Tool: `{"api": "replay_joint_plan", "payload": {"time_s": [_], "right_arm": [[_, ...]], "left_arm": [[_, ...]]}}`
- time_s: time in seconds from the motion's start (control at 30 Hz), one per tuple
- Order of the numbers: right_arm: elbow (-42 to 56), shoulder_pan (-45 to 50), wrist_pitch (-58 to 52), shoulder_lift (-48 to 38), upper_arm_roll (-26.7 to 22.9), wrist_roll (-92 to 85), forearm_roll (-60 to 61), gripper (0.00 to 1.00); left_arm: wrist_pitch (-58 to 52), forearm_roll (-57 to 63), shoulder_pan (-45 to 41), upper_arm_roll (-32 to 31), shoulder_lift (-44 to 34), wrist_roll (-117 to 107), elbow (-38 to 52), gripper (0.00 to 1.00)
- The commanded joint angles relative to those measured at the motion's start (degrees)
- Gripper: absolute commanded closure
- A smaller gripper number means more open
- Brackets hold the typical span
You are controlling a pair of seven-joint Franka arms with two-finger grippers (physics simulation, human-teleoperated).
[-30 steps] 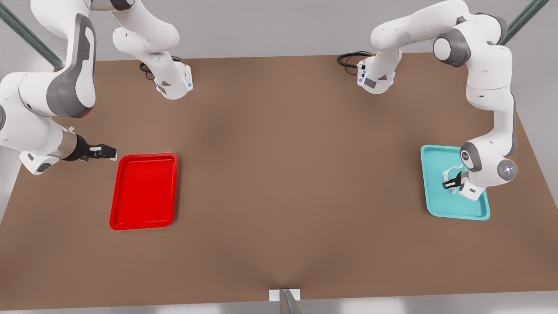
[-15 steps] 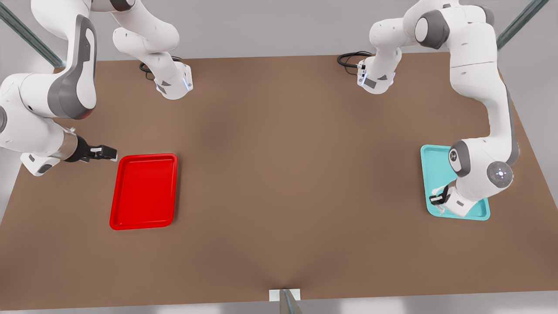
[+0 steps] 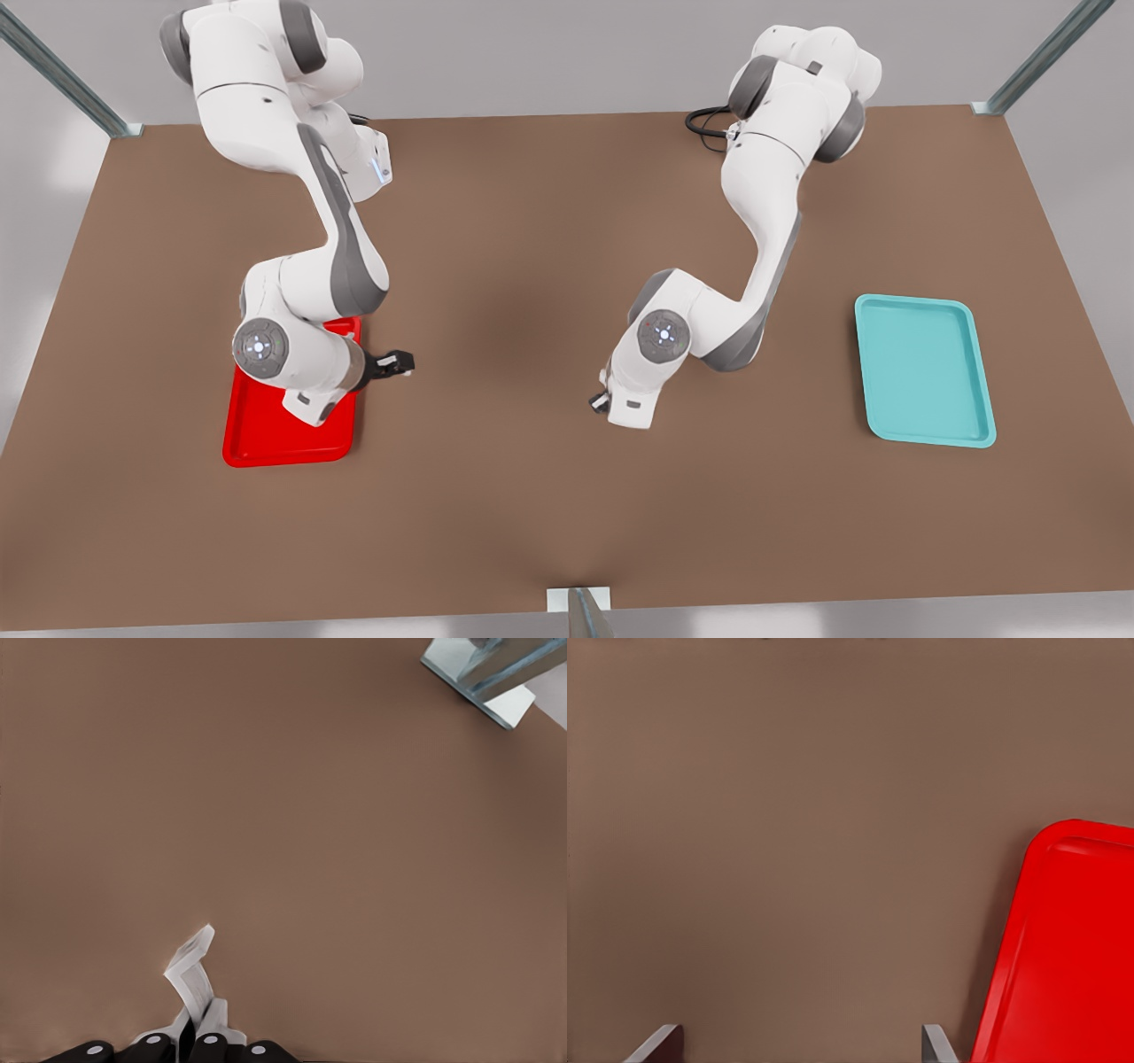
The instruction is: Take the drainage pipe clamp from the left arm, pass it to the right arm, and place it in the plate on the right side
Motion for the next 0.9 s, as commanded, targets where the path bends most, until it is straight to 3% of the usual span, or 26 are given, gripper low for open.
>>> {"api": "replay_joint_plan", "payload": {"time_s": [0.0, 0.07, 0.17, 0.37, 0.87], "right_arm": [[-1.48, 2.22, 14.01, 0.04, 0.01, 0.49, 2.88, 0.0], [-5.52, 4.42, 20.68, -0.48, 0.35, -0.3, 3.85, 0.0], [-8.78, 4.94, 28.07, -1.45, 5.36, -0.57, 3.85, 0.0], [-7.64, 10.84, 35.81, 1.62, 5.45, -0.39, 3.76, 0.0], [-6.49, 13.74, 39.07, 6.11, 7.12, -0.39, 3.76, 0.0]], "left_arm": [[0.8, -2.36, 0.04, -0.59, 1.31, -79.84, 1.82, 0.79], [3.26, -4.99, 0.12, -0.59, 2.37, -80.28, 2.7, 0.79], [5.63, -5.09, 0.21, -0.51, 2.63, -81.95, 3.31, 0.79], [6.78, -4.91, -2.07, -0.86, 4.13, -72.81, 5.16, 0.79], [7.13, -4.82, -2.51, -0.94, 4.57, -67.88, 4.81, 0.79]]}}
